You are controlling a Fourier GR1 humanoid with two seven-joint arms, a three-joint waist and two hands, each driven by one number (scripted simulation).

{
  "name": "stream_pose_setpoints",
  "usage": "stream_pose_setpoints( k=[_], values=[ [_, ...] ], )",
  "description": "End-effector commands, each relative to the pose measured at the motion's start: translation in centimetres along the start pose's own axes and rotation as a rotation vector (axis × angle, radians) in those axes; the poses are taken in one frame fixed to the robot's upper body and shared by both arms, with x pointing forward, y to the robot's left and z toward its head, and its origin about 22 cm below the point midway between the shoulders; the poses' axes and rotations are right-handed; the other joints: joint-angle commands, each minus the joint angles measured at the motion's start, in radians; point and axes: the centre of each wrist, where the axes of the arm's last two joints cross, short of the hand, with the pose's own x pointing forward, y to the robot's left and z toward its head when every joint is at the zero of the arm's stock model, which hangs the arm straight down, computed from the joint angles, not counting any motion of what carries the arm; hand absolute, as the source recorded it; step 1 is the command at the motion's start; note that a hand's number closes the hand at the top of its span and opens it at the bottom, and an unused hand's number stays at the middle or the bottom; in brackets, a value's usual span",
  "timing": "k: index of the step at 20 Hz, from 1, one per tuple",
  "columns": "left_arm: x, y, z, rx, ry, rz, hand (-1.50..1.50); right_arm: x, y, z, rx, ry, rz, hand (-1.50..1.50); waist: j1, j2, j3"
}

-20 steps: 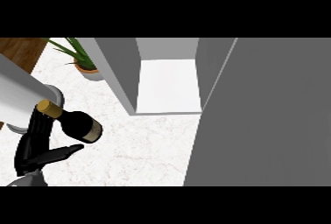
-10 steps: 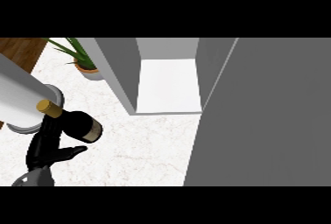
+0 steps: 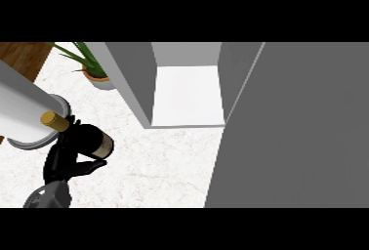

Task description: Pick up the wine, place it into the cabinet and close the cabinet

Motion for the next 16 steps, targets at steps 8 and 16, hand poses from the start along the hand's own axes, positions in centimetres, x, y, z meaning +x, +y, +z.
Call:
stream_pose_setpoints(
  k=[8, 16],
  values=[
    [-0.4, -0.4, -1.0, 0.015, -0.060, 0.053, 1.50, 3.0, -1.2, 3.5, -0.024, -0.109, -0.003, -1.50, 0.003, 0.000, 0.001],
    [-1.9, -2.6, 0.0, -0.003, -0.155, -0.043, 1.50, 1.9, -0.5, 2.9, -0.030, -0.089, 0.000, -1.50, 0.011, -0.001, 0.001]
  ],
)
